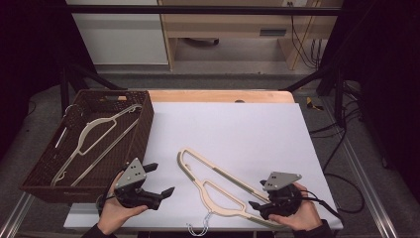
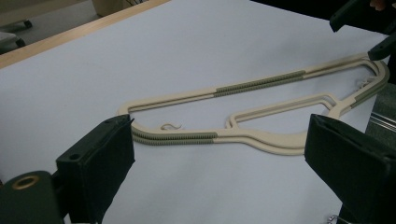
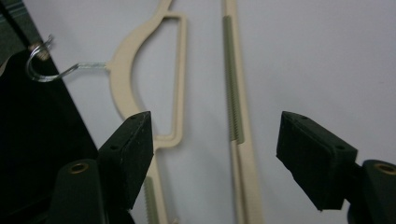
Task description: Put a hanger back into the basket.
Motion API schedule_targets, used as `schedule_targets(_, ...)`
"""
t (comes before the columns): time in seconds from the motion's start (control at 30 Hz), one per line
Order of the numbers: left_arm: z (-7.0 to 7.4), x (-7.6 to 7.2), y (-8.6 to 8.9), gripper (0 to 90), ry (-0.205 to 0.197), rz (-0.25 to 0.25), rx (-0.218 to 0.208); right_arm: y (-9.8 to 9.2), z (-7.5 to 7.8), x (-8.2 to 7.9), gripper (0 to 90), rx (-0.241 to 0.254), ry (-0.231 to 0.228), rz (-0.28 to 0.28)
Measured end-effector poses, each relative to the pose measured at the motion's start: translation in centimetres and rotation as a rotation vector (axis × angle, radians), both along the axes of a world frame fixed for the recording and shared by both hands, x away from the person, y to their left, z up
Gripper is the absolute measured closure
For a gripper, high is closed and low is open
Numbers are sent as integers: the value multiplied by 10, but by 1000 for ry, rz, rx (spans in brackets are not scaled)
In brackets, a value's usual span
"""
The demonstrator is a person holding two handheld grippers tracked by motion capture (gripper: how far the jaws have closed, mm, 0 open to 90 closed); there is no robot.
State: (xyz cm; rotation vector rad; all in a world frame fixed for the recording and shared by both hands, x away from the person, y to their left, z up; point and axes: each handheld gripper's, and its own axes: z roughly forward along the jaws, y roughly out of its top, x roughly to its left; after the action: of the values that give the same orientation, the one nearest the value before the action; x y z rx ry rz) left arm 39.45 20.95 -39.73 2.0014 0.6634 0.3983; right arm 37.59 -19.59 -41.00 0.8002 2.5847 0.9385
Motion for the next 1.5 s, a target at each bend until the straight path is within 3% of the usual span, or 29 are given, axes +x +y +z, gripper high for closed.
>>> schedule_targets(0.27,-6,1,-1,79,14,-1,17,11,-16,-6,445,-55,151,61)
schedule_targets(0.67,-10,2,-3,80,25,-3,27,16,-35,-5,600,-154,274,130)
schedule_targets(0.73,-10,2,-4,80,26,-4,27,18,-37,-5,640,-171,287,120)
schedule_targets(0.83,-10,2,-4,80,26,-6,30,18,-40,-3,684,-187,292,167)
schedule_targets(1.27,-11,3,-6,83,28,-9,38,22,-42,-3,771,-243,284,164)
schedule_targets(1.5,-12,3,-8,84,27,-18,43,21,-41,-1,788,-225,301,185)
